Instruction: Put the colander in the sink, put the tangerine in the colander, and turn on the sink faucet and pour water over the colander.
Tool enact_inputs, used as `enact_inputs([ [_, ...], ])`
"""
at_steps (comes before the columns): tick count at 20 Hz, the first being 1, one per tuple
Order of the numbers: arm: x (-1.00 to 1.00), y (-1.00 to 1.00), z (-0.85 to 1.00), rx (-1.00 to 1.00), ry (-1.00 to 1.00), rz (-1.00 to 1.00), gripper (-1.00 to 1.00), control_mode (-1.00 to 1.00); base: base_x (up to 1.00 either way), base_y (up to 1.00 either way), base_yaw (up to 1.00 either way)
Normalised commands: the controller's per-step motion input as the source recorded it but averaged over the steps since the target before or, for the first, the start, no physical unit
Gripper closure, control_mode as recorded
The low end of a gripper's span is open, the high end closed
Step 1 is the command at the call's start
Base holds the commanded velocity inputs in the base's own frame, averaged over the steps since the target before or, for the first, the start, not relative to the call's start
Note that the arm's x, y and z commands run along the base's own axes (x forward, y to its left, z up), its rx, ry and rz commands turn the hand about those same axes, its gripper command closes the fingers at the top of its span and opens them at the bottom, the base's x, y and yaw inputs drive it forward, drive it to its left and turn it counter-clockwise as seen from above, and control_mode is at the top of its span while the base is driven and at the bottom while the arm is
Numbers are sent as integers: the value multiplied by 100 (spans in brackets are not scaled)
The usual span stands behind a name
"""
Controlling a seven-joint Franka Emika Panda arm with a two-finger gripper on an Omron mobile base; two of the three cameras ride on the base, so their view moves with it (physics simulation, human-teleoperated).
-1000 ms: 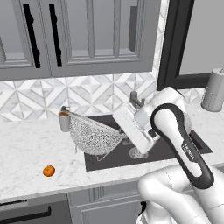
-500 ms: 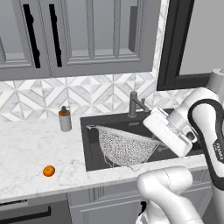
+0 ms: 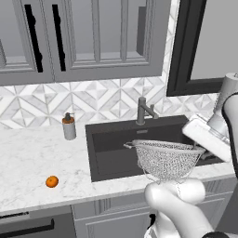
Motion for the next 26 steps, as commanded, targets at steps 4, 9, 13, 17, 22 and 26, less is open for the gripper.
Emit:
enact_inputs([
  [4,21,-72,12,0,0,2,100,-100,0,0,0],
  [9,18,-64,5,0,-3,0,100,-100,0,0,0],
  [13,5,-44,-5,-4,-13,6,100,-100,0,0,0],
  [17,7,-14,-27,-12,-27,20,100,-100,0,0,0],
  [22,38,-28,-12,-2,-24,14,100,-100,0,0,0],
  [26,45,-44,-7,0,-4,9,100,-100,0,0,0],
])
